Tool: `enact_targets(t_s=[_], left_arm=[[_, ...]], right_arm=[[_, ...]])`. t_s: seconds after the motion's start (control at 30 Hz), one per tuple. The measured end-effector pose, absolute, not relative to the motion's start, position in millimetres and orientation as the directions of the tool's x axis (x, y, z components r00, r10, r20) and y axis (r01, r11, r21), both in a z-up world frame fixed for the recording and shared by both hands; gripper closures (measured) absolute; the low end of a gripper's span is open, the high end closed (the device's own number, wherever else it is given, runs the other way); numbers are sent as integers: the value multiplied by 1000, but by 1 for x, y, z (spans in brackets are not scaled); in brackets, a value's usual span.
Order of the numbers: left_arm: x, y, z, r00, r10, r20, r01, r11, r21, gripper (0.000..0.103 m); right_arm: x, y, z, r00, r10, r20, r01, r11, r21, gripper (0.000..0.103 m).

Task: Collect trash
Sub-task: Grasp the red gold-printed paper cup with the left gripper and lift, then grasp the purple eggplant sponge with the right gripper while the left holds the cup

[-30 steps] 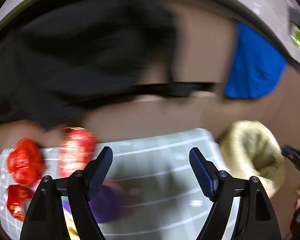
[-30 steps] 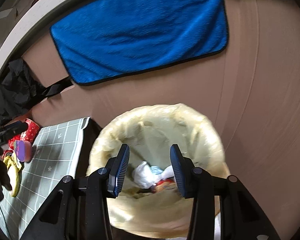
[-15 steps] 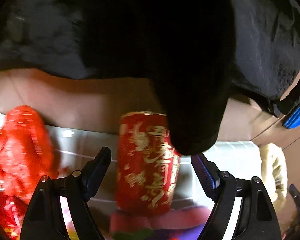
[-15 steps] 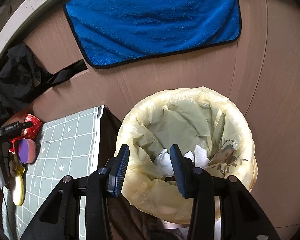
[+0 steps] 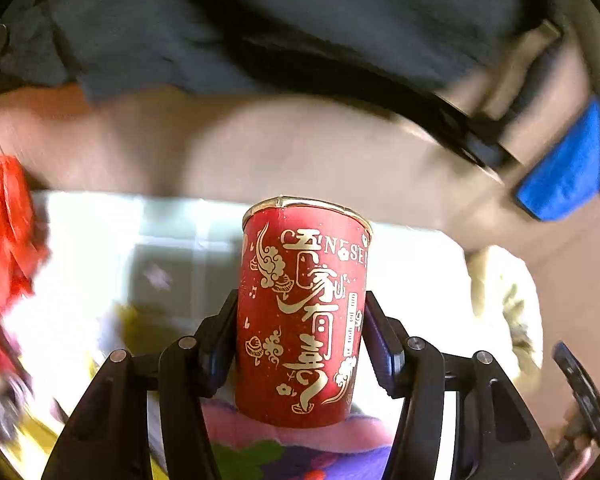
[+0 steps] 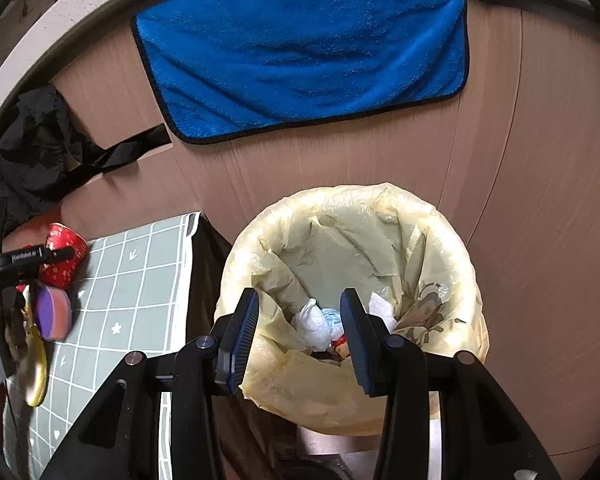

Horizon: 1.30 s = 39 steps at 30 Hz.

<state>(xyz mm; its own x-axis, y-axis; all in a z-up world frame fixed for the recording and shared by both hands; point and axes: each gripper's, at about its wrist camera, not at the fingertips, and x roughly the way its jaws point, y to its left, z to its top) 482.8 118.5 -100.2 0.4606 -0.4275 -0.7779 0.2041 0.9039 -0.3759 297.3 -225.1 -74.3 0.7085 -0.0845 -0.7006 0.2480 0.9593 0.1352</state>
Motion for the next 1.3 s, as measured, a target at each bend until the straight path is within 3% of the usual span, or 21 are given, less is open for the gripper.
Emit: enact_targets(t_s=[0.17, 0.27, 0.6, 0.8, 1.0, 1.3], left_arm=[[446, 98, -86, 455, -477, -752, 276, 878, -390, 46], [431, 99, -67, 520, -437, -734, 291, 898, -329, 46], [410, 159, -53, 616, -319, -720, 163, 946, -280, 46], [399, 179, -64, 620, -295, -727, 141, 953, -267, 46], [399, 195, -67, 603, -322, -730, 143, 944, -299, 46], [414, 187, -75, 560, -376, -738, 196, 926, -324, 46]], right_arm=[[290, -214, -75, 706, -17, -708, 180, 971, 155, 63], [289, -200, -79, 693, 39, -720, 112, 981, 161, 63], [303, -95, -95, 594, 286, -752, -215, 957, 194, 63], [307, -22, -102, 542, 344, -767, -368, 917, 151, 61], [325, 15, -108, 547, 299, -782, -374, 923, 91, 57], [352, -31, -108, 590, 147, -794, -150, 986, 72, 55]])
